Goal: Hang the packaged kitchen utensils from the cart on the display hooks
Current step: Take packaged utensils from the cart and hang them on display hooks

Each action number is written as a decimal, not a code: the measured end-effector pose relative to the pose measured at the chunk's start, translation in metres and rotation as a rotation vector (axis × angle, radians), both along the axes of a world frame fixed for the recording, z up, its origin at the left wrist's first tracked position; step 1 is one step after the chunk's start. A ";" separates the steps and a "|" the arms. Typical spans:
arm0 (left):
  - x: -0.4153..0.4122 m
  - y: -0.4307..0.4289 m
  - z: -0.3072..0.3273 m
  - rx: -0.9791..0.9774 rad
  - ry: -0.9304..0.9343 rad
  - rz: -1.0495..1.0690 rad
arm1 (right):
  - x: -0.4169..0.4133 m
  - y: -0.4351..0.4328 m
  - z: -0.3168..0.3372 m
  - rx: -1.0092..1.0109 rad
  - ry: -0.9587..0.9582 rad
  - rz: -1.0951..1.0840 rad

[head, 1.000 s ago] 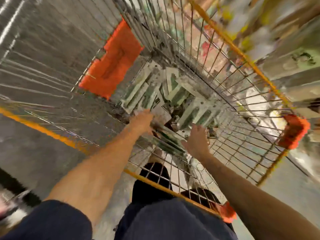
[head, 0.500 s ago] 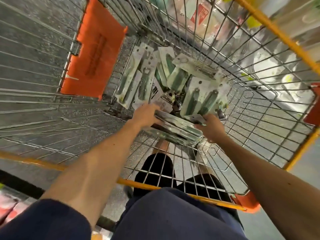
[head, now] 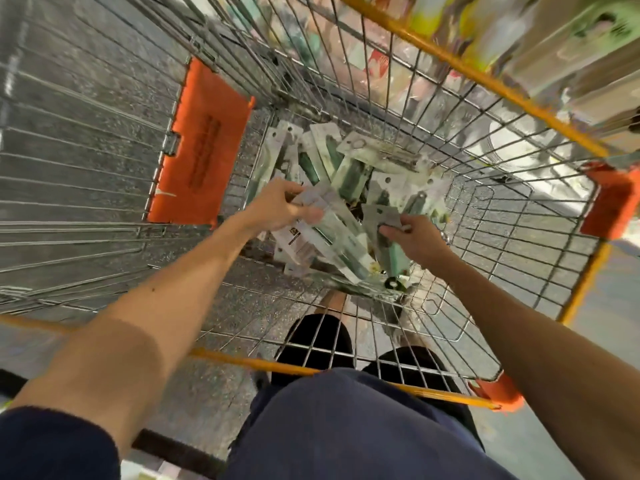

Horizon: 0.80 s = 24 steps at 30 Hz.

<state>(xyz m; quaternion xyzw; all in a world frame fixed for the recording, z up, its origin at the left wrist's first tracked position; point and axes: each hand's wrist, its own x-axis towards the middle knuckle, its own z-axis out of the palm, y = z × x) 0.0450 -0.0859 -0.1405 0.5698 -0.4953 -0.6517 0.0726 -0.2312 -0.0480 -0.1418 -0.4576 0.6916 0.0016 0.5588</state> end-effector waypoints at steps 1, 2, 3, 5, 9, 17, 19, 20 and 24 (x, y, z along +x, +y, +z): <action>0.003 -0.004 0.006 -0.003 0.002 -0.006 | 0.002 -0.002 0.003 -0.002 -0.025 -0.054; 0.006 -0.007 0.012 -0.010 -0.010 -0.010 | 0.004 -0.004 0.009 0.001 -0.052 -0.109; 0.008 -0.011 0.020 -0.002 -0.008 -0.025 | 0.006 -0.005 0.015 0.007 -0.081 -0.146; 0.013 -0.018 0.039 0.028 0.013 -0.045 | 0.010 -0.007 0.026 0.004 -0.128 -0.196; 0.024 -0.031 0.079 -0.016 0.032 -0.169 | 0.027 -0.015 0.063 -0.070 -0.241 -0.341; 0.030 -0.039 0.170 -0.059 0.103 -0.317 | 0.063 -0.010 0.145 -0.167 -0.511 -0.329; 0.027 -0.033 0.191 -0.103 0.145 -0.362 | 0.072 0.000 0.172 -0.246 -0.545 -0.324; 0.026 -0.029 0.203 -0.116 0.148 -0.363 | 0.075 0.008 0.188 -0.273 -0.566 -0.327; 0.018 -0.006 0.254 -0.197 0.231 -0.359 | 0.082 0.051 0.249 -0.381 -0.675 -0.326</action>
